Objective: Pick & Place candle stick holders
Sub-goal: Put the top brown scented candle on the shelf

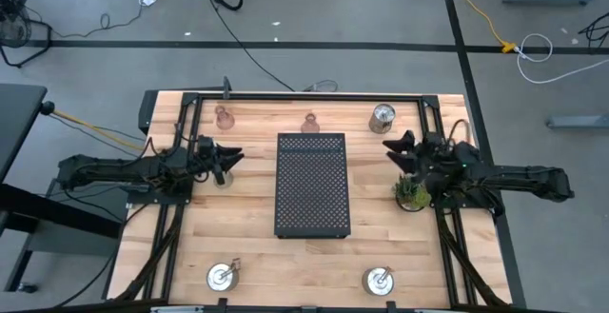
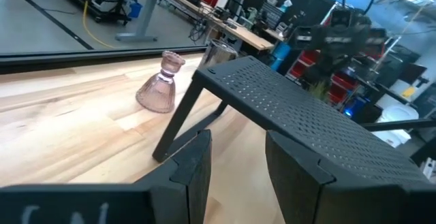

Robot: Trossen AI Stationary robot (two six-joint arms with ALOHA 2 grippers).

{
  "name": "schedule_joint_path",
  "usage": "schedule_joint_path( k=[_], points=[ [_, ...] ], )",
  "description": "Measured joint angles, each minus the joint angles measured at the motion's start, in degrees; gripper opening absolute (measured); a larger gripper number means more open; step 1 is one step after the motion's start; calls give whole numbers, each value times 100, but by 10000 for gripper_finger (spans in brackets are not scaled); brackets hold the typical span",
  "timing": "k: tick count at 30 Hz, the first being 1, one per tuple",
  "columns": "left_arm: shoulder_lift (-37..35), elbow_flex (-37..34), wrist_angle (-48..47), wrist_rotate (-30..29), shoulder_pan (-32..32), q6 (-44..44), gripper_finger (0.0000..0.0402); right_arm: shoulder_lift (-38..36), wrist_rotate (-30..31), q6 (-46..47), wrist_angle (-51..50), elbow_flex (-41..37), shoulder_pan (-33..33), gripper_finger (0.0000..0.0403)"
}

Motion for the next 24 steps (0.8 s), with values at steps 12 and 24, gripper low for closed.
schedule_joint_path(
  k=[12,24],
  points=[
    [0,0,0,-2,0,-2,142,0,1353,1465,1851,60,-20,224],
    [0,0,31,-104,0,46,142,2195,2581,-1378,-7697,5596,-894,230]
  ],
)
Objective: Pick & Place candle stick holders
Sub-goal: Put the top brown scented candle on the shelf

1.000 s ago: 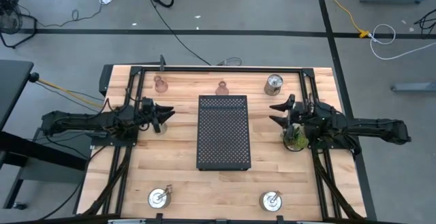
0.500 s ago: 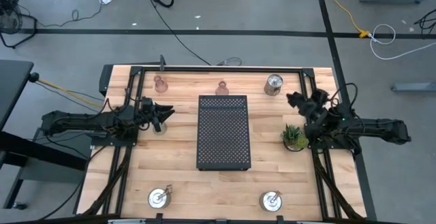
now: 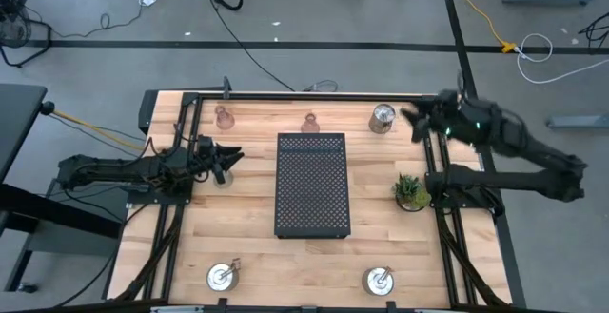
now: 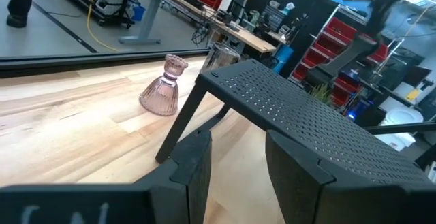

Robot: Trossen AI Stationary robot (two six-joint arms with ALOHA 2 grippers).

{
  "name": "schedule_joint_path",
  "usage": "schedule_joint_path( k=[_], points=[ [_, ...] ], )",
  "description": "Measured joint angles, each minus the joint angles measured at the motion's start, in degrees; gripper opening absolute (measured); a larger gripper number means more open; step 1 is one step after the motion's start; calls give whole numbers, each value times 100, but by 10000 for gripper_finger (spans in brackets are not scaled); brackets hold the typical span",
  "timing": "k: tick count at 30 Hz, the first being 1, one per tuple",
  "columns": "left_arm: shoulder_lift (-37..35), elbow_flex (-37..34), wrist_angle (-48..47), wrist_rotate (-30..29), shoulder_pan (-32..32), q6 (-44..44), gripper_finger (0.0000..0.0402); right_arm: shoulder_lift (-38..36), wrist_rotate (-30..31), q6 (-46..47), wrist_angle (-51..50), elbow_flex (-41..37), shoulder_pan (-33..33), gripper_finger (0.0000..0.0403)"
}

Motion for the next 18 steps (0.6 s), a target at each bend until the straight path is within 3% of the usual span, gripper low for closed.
schedule_joint_path(
  k=[5,10,18],
  points=[
    [0,0,4,-106,0,13,142,1151,-70,-415,-1220,1113,-511,238],
    [2,0,4,-215,0,14,142,2382,-115,-695,-2207,1237,-1138,254],
    [2,0,6,-213,-2,9,142,3521,-37,-1609,-2428,1262,-1365,267]
  ],
)
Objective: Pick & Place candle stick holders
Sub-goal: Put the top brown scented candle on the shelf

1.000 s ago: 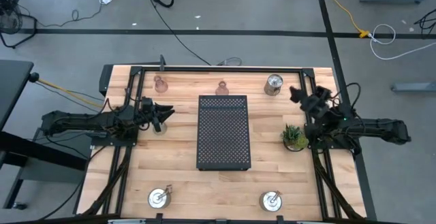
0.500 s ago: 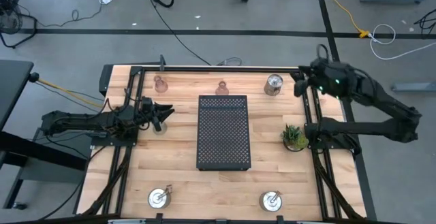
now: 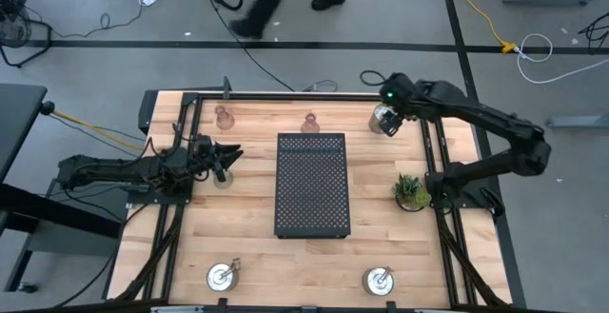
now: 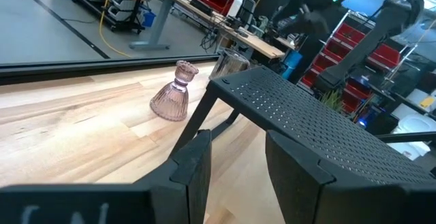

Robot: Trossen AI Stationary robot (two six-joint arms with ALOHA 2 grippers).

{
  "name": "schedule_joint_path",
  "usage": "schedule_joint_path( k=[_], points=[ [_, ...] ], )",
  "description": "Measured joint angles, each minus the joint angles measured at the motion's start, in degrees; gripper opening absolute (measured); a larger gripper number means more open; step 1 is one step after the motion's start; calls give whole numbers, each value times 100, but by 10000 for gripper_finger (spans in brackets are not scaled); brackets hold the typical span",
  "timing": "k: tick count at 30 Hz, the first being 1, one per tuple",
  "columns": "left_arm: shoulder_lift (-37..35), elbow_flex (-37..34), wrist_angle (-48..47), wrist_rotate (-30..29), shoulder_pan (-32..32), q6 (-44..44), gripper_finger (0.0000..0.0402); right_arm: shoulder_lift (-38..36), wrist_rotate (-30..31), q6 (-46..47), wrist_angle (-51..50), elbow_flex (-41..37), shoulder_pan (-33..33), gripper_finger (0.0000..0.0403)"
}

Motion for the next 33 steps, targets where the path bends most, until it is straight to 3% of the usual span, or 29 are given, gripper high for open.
schedule_joint_path(
  k=[8,17,22,28,33],
  points=[
    [-2,0,-2,0,1,-13,142,212,850,-149,76,1,-23,257],
    [-2,0,-2,-2,1,-11,142,177,113,179,186,1,17,253],
    [-2,0,-2,0,0,-11,142,177,-869,221,146,1,-150,292],
    [-2,0,-2,0,2,-9,142,177,-542,90,150,1,-154,385],
    [-2,0,-2,0,2,-7,142,177,-618,278,316,1,-184,375]
  ],
)
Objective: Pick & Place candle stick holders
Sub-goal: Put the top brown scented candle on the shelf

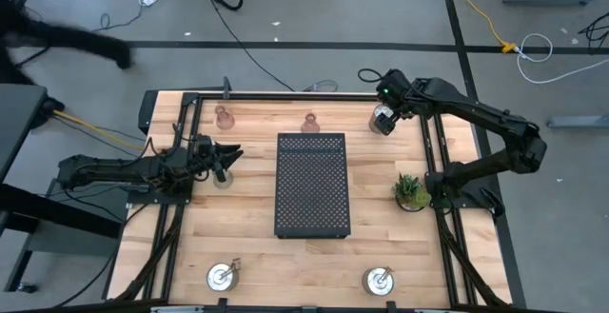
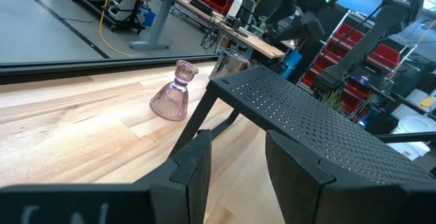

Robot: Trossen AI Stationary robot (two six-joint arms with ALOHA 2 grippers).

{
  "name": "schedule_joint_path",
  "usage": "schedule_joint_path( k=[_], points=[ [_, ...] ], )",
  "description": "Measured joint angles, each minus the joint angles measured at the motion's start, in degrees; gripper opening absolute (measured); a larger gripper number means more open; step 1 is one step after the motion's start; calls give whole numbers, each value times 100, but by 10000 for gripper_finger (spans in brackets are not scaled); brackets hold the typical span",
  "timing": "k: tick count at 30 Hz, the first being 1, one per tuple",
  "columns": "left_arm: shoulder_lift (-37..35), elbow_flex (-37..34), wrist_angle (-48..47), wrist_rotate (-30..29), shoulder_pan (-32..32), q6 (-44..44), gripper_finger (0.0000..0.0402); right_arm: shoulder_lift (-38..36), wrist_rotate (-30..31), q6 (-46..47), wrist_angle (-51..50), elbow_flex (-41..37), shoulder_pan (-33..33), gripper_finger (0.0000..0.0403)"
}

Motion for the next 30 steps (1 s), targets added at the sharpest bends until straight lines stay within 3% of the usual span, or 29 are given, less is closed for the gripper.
schedule_joint_path(
  k=[7,15,22,30],
  points=[
    [1,0,0,0,-1,-1,142,21,-210,456,6,0,-239,349],
    [1,0,0,-1,-2,-6,142,482,-1323,369,-17,0,-1343,346],
    [1,0,0,-1,-1,-6,142,1231,-2255,275,109,-4,-1735,346],
    [1,0,0,-2,-2,-6,142,1555,-2135,154,612,-4,-1732,346]
  ],
)
